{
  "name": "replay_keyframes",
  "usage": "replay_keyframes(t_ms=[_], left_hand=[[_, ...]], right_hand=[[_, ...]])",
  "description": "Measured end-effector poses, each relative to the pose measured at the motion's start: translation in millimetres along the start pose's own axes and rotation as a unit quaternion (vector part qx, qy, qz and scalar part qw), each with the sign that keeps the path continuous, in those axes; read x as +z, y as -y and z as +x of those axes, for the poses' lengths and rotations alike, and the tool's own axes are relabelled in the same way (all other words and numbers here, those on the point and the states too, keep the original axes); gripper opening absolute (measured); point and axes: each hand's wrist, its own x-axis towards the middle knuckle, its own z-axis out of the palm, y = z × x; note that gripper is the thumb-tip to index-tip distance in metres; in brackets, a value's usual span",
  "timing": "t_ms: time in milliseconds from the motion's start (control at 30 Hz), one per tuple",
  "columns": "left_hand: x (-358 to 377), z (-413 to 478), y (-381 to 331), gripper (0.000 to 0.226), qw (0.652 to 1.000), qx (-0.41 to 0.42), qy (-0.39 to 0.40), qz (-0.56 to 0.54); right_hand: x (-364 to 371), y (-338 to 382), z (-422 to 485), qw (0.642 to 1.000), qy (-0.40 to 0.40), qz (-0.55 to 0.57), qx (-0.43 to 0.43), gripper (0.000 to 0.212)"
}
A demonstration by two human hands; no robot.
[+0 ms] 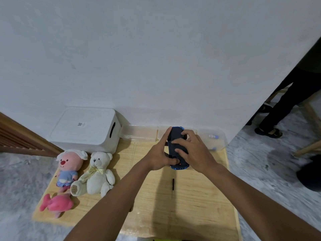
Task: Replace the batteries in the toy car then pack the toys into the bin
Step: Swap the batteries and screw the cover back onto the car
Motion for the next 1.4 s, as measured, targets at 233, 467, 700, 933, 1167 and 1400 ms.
replay_keyframes(t_ms=[233,467,700,933,1167,1400], left_hand=[[-1.0,-1.1,0.1,0.122,1.0,0.006,-0.014,0.009],[-4.6,-0.5,0.2,0.123,1.0,0.015,-0.008,0.006],[-2.4,-1.3,1.3,0.124,0.999,0.024,-0.007,0.029],[-7.3,-3.3,2.6,0.123,0.999,0.026,-0.008,0.038],[-7.0,-4.1,9.3,0.122,0.999,0.018,-0.007,0.034],[-11.3,-9.3,13.9,0.123,0.999,0.017,-0.003,0.034]], right_hand=[[2.3,3.2,-5.3,0.999,-0.015,-0.025,-0.014,0.032],[-6.7,-0.6,-1.6,0.996,-0.042,0.076,0.028,0.042],[-2.2,3.1,0.1,0.975,-0.093,0.172,0.105,0.039],[1.8,2.9,7.3,0.97,-0.082,0.198,0.115,0.024],[9.0,1.2,9.2,0.977,-0.054,0.176,0.107,0.024],[14.5,7.2,3.5,0.992,-0.033,0.092,0.076,0.038]])
